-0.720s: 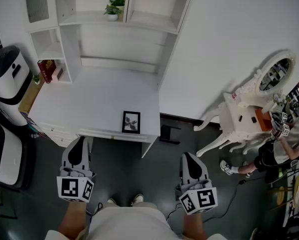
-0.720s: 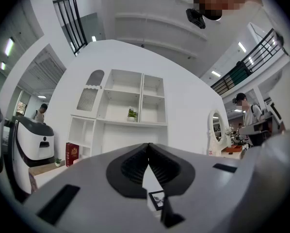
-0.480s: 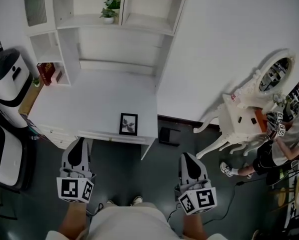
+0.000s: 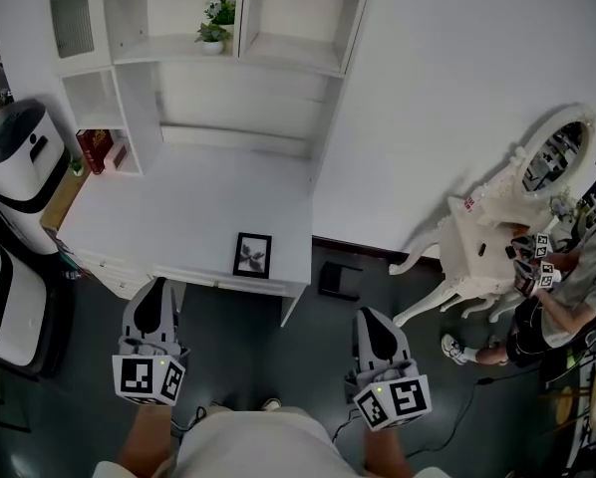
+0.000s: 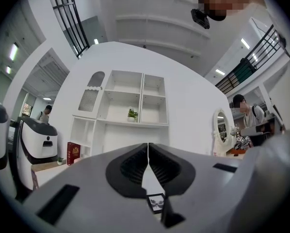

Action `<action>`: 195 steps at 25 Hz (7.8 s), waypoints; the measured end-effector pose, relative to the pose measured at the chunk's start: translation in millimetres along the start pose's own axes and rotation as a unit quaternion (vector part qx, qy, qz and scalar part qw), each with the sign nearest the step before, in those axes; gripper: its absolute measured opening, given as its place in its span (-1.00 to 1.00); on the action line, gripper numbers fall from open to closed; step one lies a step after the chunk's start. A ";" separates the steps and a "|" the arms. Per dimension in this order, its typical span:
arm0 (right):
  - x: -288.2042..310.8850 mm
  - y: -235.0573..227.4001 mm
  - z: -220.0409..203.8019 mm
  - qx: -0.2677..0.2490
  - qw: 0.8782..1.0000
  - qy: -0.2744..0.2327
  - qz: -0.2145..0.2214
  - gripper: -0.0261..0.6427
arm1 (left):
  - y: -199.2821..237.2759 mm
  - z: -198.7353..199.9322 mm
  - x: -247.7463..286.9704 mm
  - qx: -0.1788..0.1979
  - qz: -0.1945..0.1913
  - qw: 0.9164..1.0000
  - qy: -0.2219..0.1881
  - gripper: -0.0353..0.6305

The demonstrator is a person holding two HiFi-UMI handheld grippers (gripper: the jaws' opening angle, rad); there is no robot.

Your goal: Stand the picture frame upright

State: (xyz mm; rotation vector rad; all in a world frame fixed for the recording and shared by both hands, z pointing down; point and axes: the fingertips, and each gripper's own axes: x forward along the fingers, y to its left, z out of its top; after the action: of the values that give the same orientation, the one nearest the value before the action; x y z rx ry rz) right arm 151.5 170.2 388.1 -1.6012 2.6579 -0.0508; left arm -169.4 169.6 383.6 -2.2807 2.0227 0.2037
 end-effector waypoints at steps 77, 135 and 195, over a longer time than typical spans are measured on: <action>342.5 -17.4 -384.1 0.136 0.831 0.528 0.112 -0.31 | -10.8 -427.6 261.5 -0.097 -0.092 0.827 0.546 -0.20; 499.7 -89.0 136.7 -0.078 0.992 -0.039 0.087 -0.66 | -28.5 102.0 508.8 0.024 -0.141 0.985 -0.092 -0.61; 711.8 -188.7 281.8 -0.048 0.998 -0.032 -0.032 -0.57 | -3.3 175.3 759.2 0.062 -0.041 0.996 -0.043 -0.62</action>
State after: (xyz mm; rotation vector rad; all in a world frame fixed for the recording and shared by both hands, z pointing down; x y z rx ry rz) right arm -0.5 -549.6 104.5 -1.6856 2.5988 0.1263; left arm -85.4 -548.0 91.6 -2.2329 1.8436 0.1633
